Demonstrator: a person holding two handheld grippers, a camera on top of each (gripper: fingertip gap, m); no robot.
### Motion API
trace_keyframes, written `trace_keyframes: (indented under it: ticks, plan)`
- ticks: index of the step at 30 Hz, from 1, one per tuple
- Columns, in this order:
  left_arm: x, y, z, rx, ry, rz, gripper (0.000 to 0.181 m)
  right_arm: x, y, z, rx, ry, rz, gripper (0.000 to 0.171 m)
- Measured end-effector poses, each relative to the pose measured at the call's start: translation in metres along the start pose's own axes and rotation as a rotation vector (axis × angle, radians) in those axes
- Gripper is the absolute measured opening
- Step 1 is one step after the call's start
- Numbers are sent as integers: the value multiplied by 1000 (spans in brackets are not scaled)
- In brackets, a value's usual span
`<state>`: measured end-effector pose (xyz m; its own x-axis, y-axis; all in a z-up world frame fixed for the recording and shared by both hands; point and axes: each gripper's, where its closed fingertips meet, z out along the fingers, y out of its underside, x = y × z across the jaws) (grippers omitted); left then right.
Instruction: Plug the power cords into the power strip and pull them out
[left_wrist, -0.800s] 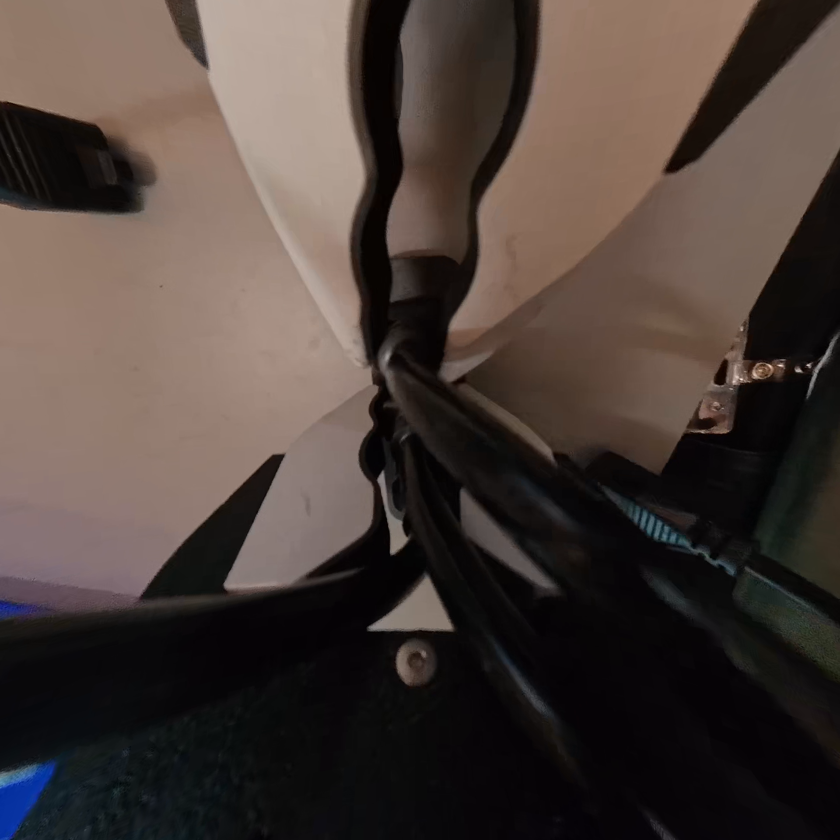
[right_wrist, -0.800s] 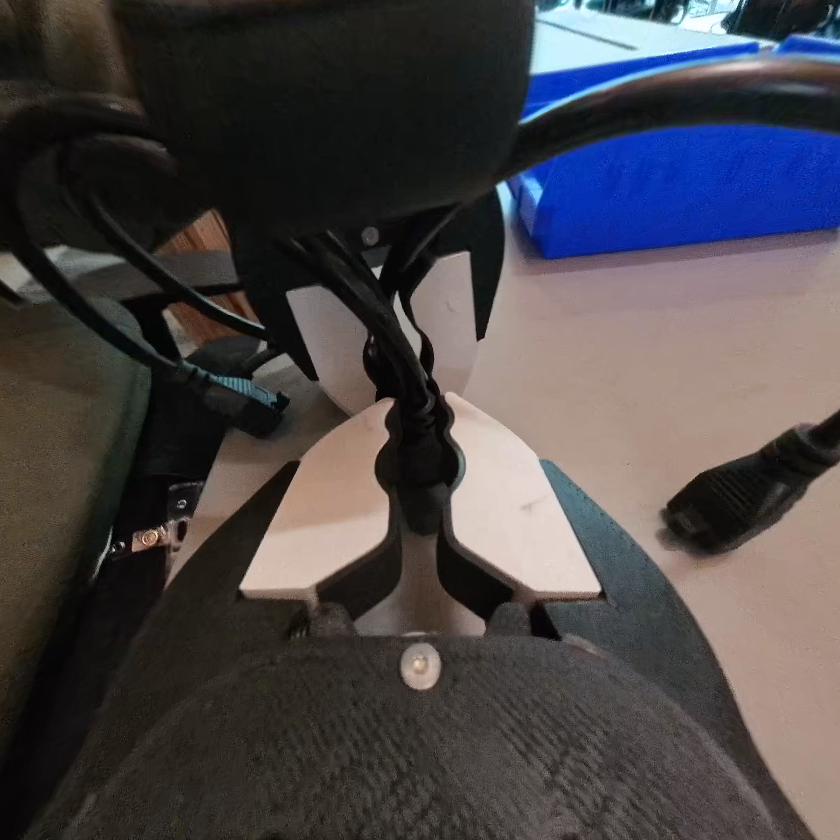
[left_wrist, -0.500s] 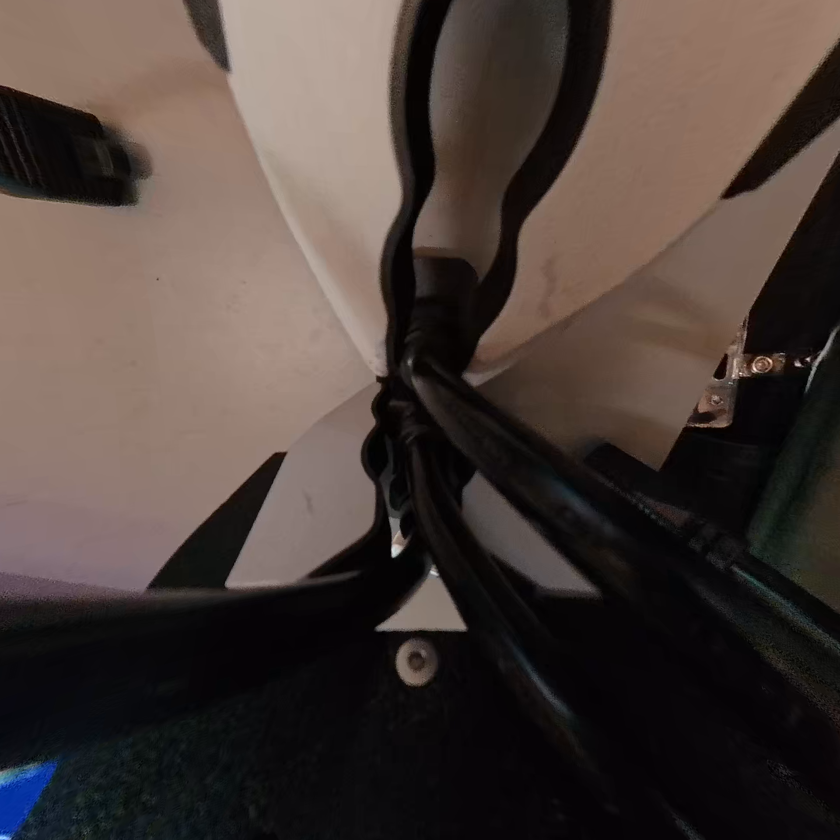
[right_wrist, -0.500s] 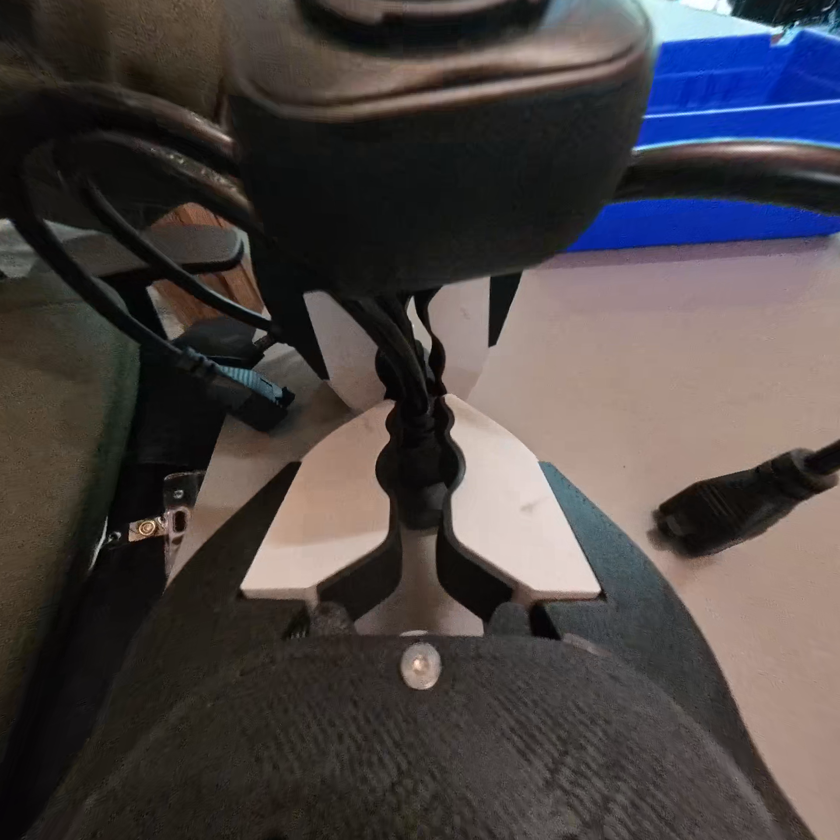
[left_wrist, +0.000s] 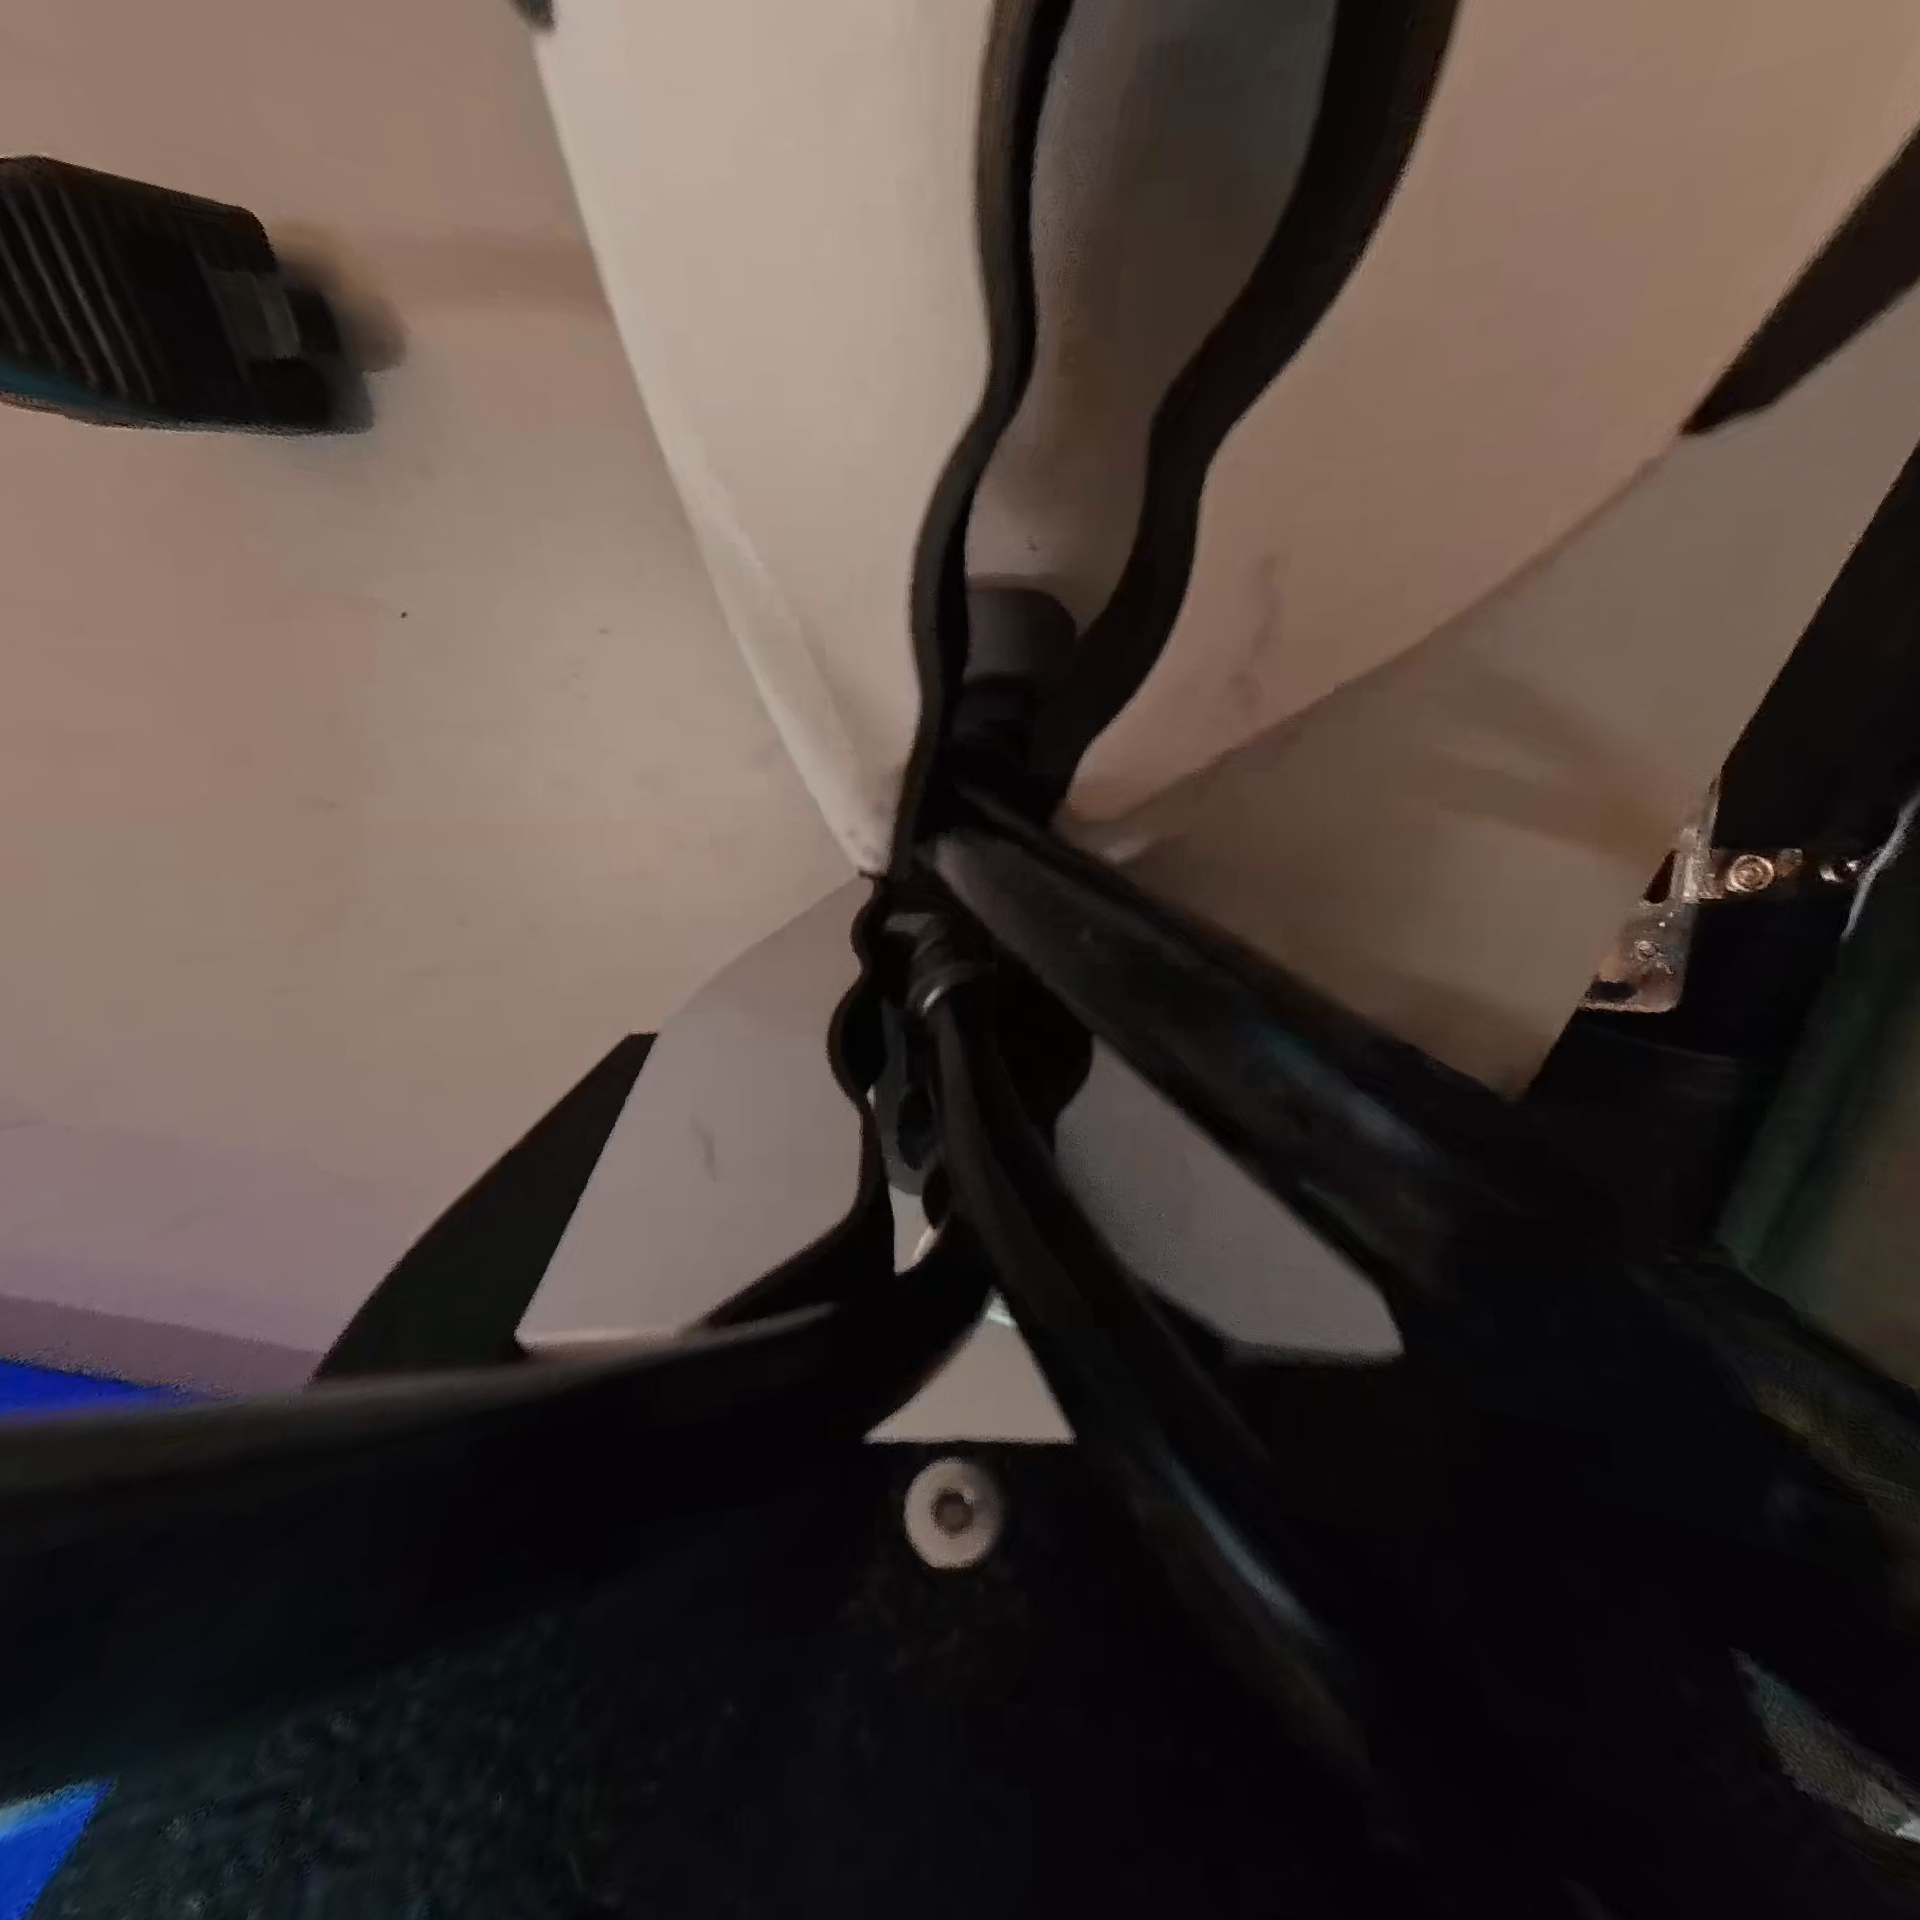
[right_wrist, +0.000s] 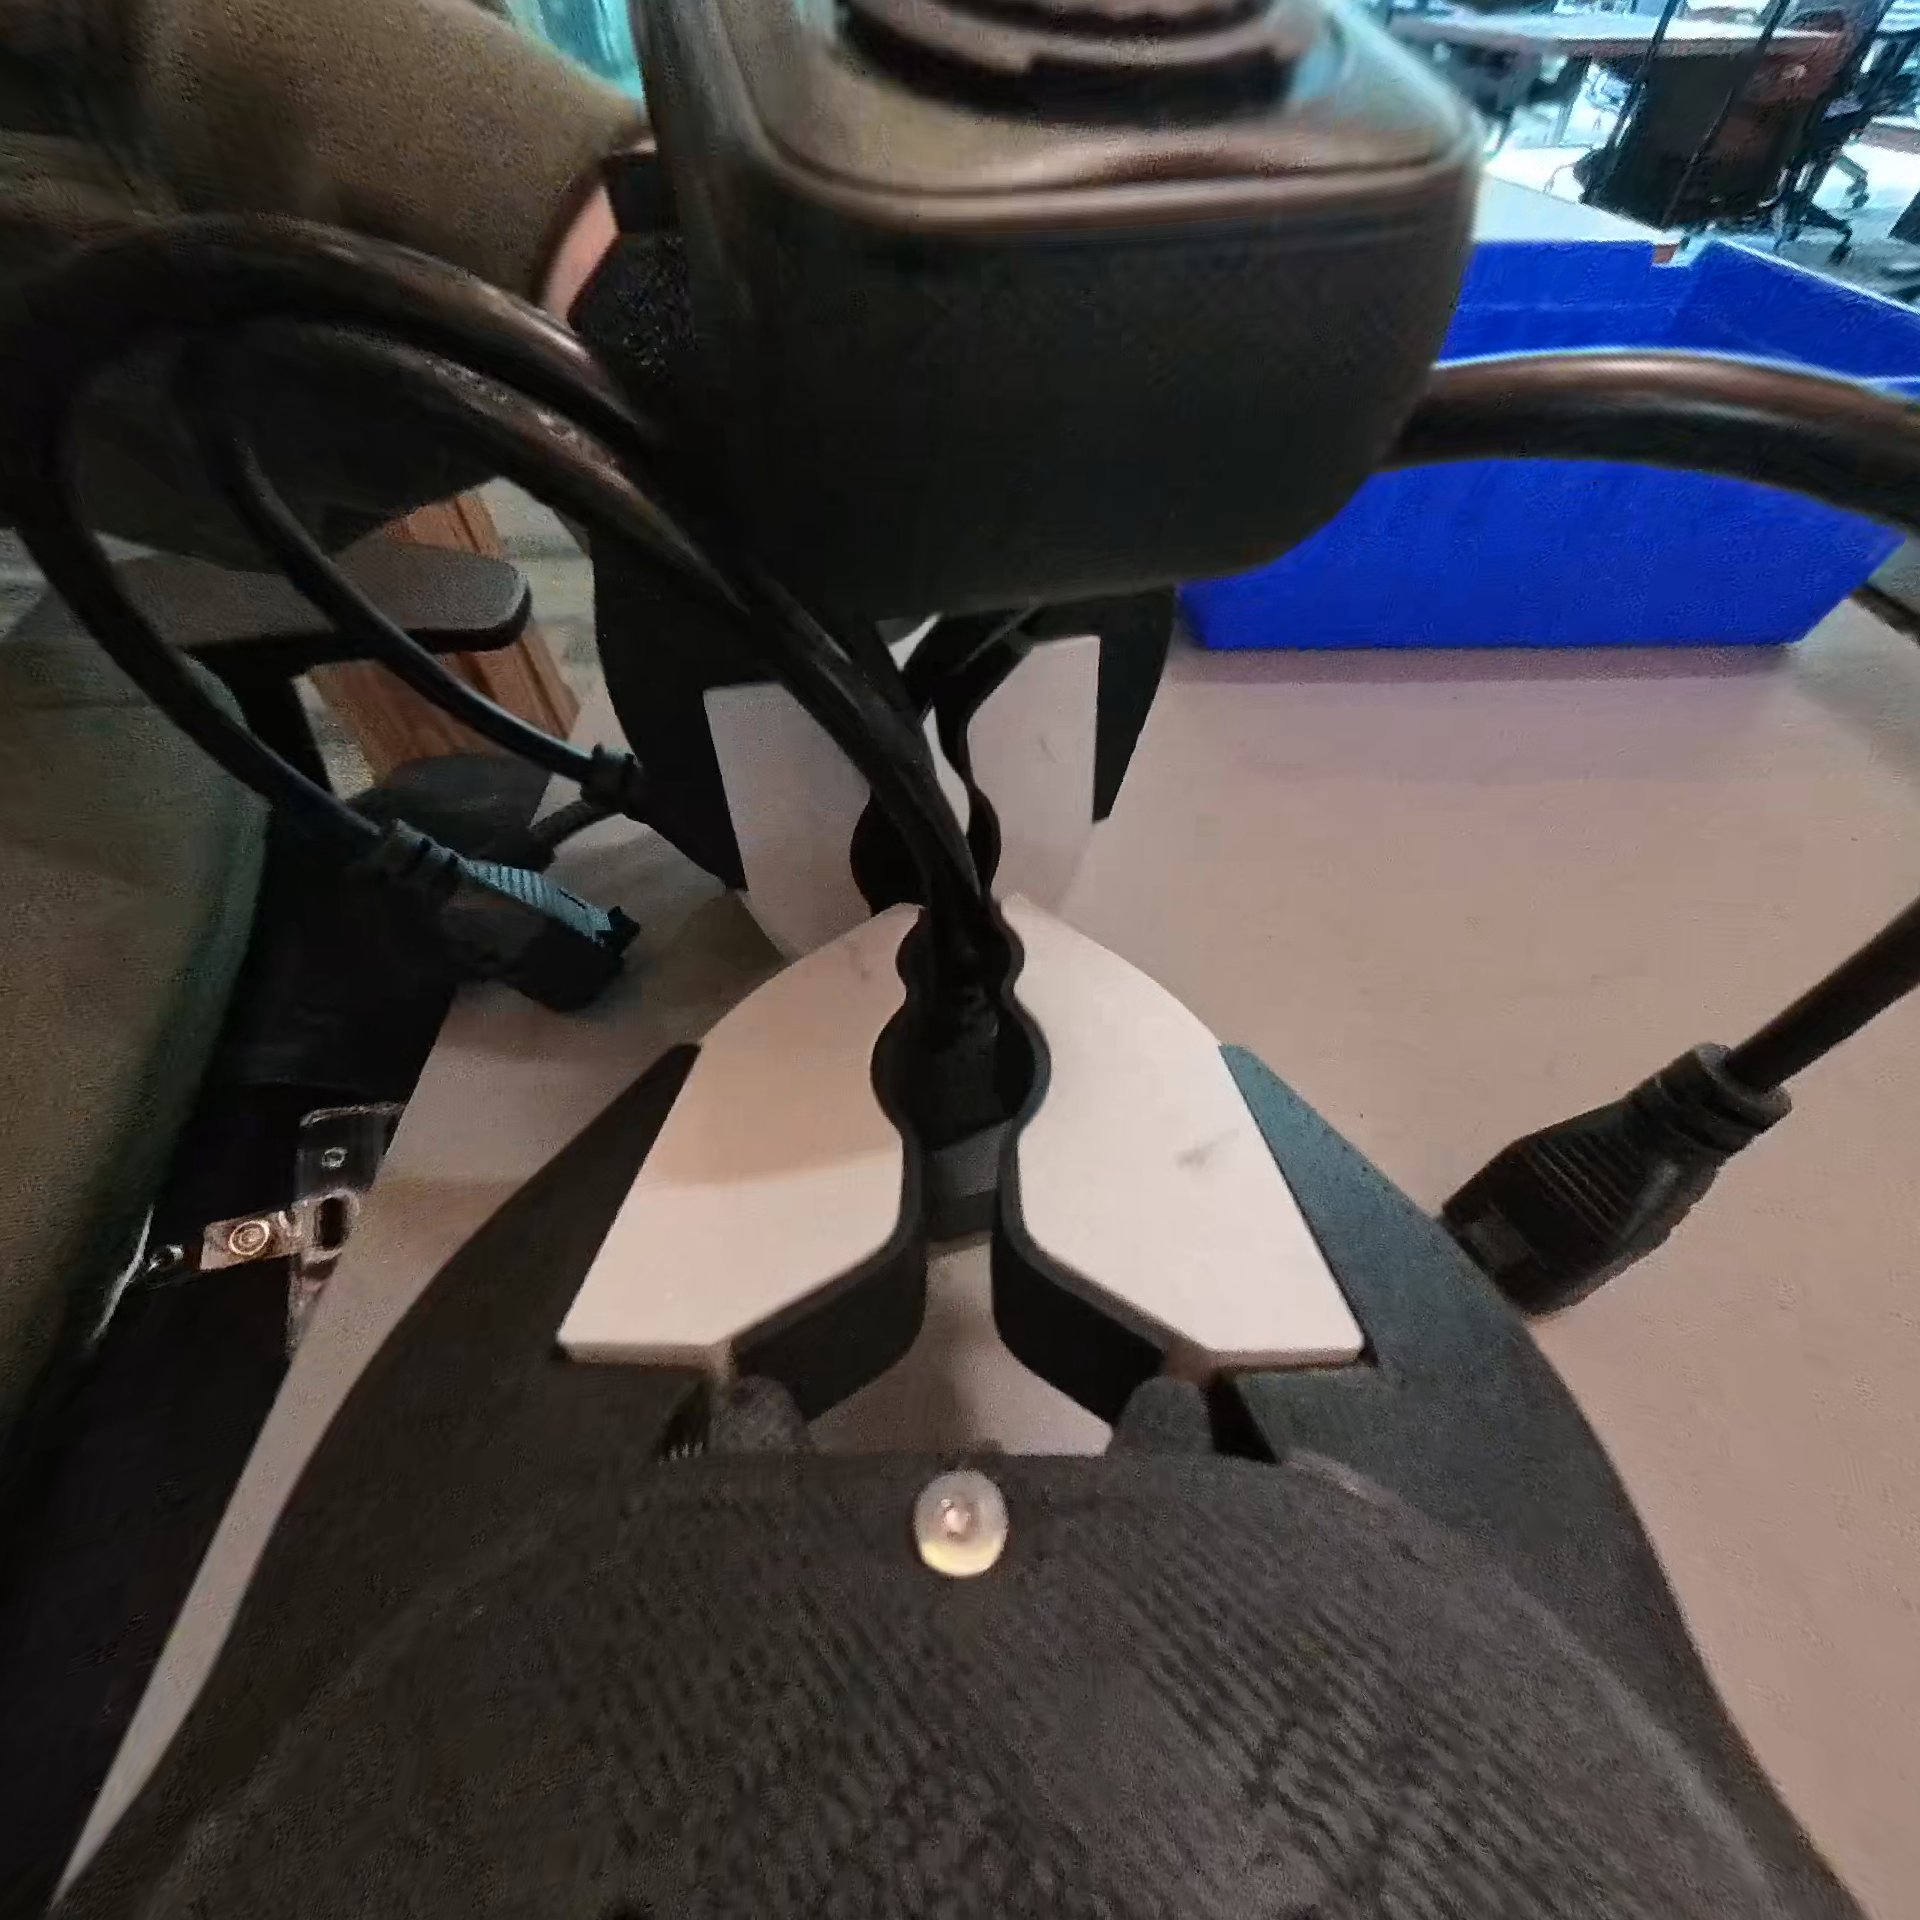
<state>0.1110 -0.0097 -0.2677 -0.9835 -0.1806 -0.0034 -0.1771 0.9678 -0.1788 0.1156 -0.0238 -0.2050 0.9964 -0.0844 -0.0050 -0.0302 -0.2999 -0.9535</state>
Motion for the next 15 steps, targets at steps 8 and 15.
trace_keyframes:
  ticks: [8, 15]
  plan:
    - [0, 0, 0, 25, -3, -4, 25, 5, 42, -2, -168, 0, -60, 47]
    - [0, -1, 0, 40, -3, -8, 25, 0, 35, 16, -169, -83, -107, 27]
